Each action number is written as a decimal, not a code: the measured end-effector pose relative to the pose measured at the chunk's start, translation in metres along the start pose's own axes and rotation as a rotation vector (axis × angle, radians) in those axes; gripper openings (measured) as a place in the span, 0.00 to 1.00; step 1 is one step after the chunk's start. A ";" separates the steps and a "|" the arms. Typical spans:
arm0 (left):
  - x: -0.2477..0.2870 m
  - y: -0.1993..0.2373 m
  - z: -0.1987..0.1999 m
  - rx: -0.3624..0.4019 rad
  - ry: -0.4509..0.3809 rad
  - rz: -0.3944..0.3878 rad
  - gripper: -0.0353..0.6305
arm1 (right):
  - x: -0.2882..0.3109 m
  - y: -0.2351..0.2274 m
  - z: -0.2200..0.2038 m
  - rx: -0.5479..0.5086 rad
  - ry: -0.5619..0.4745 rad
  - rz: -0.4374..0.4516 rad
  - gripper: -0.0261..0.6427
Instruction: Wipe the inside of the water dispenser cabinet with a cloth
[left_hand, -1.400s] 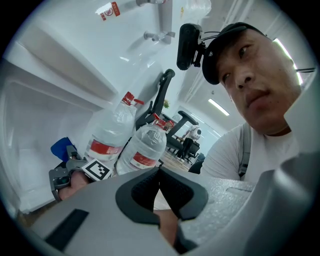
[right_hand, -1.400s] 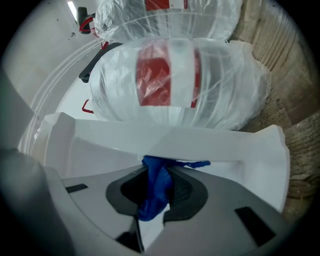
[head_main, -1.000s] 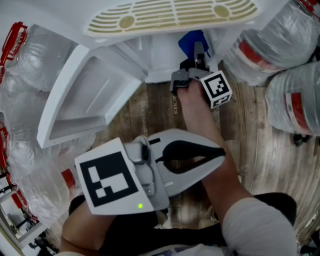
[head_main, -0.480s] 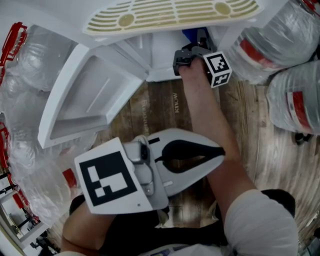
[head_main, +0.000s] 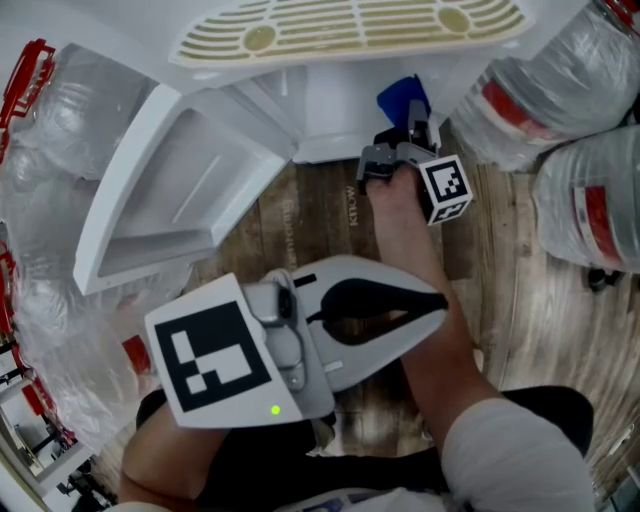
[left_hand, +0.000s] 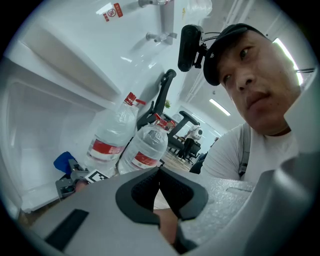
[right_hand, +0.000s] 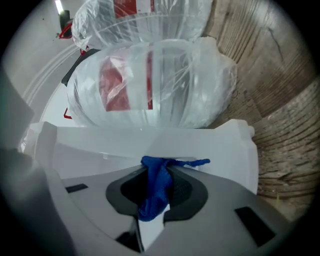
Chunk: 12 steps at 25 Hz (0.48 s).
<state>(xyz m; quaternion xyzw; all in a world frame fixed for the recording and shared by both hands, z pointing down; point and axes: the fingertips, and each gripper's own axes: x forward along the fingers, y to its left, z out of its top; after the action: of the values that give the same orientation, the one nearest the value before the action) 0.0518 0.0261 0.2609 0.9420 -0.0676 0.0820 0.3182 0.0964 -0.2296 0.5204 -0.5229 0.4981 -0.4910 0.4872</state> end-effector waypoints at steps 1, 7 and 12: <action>0.000 0.000 0.000 0.002 0.001 0.000 0.06 | -0.005 -0.001 0.001 0.012 -0.002 0.003 0.14; 0.004 -0.001 -0.002 0.003 0.008 -0.008 0.06 | -0.006 -0.002 -0.011 -0.003 0.036 0.006 0.14; 0.005 0.000 0.001 0.002 0.003 -0.004 0.06 | 0.041 0.015 -0.027 0.053 0.053 0.041 0.14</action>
<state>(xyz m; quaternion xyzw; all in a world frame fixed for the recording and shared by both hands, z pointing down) 0.0567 0.0257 0.2613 0.9424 -0.0652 0.0827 0.3174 0.0694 -0.2713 0.5078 -0.4861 0.5083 -0.5078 0.4975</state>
